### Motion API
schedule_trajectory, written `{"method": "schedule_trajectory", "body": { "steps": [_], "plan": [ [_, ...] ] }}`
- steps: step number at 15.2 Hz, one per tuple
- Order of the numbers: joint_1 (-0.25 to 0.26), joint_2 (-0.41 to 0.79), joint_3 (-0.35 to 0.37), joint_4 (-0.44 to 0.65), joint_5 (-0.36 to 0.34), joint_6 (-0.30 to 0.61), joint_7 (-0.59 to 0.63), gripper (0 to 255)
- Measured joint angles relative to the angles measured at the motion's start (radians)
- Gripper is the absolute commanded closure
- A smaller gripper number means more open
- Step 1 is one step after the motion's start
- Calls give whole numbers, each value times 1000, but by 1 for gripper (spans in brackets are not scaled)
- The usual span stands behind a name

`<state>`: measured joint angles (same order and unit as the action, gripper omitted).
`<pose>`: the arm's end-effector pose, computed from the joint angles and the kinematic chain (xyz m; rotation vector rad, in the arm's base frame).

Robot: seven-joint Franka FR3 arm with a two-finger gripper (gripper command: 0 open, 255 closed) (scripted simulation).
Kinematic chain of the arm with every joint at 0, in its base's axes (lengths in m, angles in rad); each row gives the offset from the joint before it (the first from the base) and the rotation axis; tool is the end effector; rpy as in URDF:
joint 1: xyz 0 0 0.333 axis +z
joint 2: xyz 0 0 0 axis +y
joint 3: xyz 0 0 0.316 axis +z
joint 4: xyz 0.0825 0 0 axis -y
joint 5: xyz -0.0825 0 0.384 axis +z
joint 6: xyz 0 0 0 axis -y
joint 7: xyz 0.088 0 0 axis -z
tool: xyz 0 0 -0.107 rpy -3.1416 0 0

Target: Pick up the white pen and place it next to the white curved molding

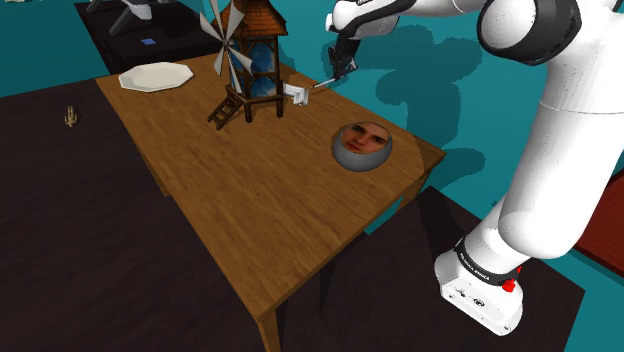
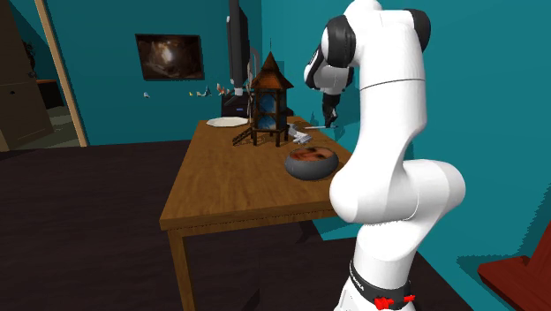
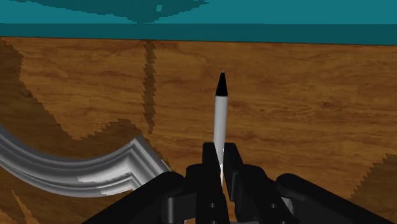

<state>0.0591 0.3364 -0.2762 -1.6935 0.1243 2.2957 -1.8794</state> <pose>0.6635 -0.1239 0.4352 1.9984 2.0999 0.2246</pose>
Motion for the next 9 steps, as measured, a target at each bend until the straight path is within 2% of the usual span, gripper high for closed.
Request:
{"method": "schedule_trajectory", "body": {
  "steps": [9],
  "plan": [
    [-9,47,10,-51,23,96,-19,255]
  ]
}}
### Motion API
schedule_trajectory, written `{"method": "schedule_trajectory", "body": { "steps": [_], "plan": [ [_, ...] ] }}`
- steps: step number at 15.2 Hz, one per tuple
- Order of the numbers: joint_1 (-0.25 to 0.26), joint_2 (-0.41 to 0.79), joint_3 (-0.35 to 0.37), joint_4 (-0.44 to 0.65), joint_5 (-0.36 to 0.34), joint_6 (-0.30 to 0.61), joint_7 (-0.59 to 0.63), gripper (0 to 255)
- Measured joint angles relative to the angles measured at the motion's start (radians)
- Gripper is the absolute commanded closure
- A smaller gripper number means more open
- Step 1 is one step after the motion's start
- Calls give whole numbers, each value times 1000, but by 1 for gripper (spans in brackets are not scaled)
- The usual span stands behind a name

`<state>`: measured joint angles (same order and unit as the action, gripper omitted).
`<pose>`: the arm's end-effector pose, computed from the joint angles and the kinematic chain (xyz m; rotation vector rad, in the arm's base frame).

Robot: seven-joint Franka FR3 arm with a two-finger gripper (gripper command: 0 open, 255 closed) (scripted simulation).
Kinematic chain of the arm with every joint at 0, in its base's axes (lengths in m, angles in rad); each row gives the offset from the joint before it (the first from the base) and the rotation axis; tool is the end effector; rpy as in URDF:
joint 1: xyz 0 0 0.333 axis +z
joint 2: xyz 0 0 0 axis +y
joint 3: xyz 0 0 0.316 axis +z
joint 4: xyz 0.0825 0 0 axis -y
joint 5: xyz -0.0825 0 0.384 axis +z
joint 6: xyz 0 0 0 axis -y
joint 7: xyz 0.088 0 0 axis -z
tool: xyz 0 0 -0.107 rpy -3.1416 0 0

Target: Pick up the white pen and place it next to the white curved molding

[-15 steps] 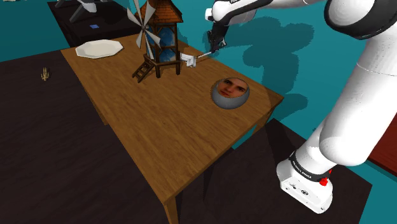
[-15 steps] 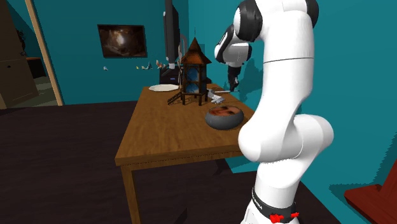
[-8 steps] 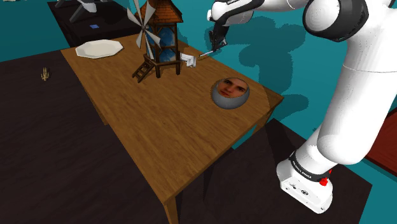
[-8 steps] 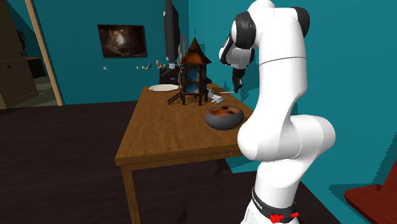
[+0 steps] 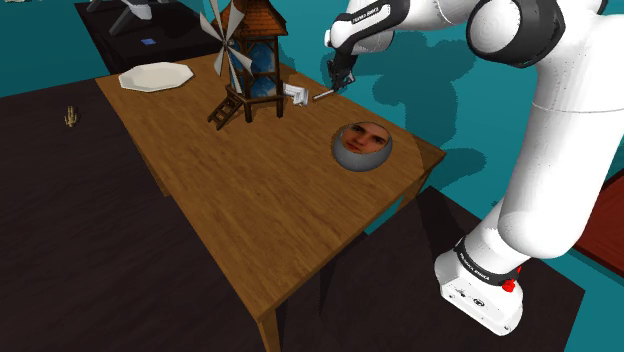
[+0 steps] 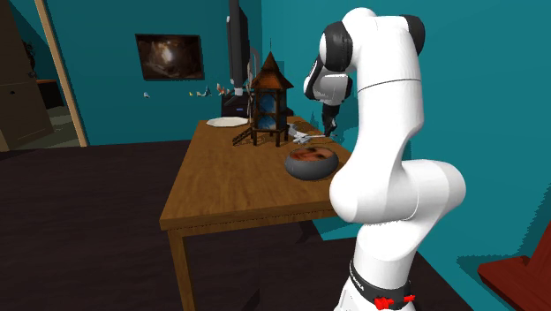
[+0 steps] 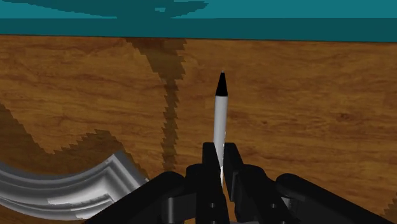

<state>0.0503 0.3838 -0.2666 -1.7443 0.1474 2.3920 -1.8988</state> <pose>0.6648 -0.1262 0.3897 1.9978 2.1007 0.2247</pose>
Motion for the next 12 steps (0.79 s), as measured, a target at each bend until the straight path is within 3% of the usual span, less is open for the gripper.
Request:
{"method": "schedule_trajectory", "body": {
  "steps": [7,12],
  "plan": [
    [-5,41,11,-38,19,78,-12,255],
    [-5,45,12,-40,20,84,-13,255]
  ]
}}
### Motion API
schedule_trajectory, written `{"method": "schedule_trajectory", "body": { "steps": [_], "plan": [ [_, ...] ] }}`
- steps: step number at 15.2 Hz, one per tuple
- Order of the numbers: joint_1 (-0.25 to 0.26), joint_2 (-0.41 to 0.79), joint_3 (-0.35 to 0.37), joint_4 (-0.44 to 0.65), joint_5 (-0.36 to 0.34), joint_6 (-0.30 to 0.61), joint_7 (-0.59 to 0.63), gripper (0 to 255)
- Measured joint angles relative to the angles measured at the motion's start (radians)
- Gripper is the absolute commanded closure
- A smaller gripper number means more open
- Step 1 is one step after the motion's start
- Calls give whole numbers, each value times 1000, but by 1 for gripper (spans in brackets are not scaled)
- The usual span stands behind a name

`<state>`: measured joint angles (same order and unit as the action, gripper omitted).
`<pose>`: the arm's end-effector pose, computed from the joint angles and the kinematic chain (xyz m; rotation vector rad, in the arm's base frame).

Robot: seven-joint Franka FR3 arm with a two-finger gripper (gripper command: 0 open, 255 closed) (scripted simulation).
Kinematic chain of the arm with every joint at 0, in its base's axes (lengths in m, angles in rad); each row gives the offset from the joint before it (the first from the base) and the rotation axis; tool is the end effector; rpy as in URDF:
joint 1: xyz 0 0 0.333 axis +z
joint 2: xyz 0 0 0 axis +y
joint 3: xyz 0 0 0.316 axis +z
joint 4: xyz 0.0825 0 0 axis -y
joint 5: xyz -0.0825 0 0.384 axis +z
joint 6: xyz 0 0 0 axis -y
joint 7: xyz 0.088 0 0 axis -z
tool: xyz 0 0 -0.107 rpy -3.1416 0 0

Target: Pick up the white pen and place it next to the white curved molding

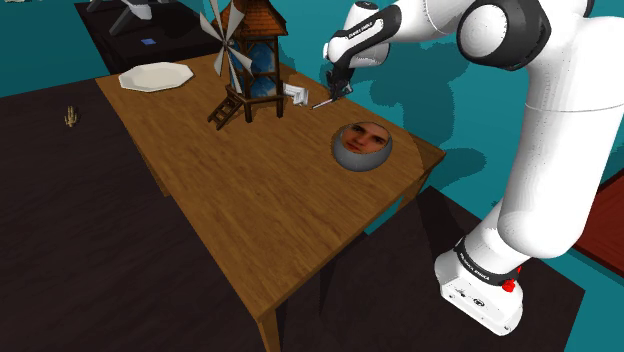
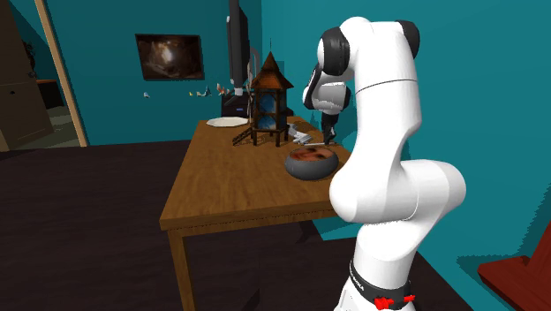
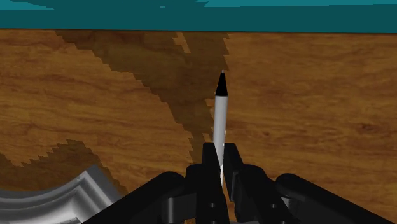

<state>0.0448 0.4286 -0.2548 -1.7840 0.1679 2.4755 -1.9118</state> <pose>0.6643 -0.1249 0.3501 1.9976 2.1006 0.2249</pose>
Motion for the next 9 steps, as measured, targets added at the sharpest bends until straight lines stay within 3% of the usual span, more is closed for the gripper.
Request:
{"method": "schedule_trajectory", "body": {
  "steps": [1,2,9],
  "plan": [
    [0,0,0,0,0,0,0,255],
    [0,0,0,0,0,0,0,0],
    [5,-14,-3,-4,-6,-10,5,0]
  ]
}}
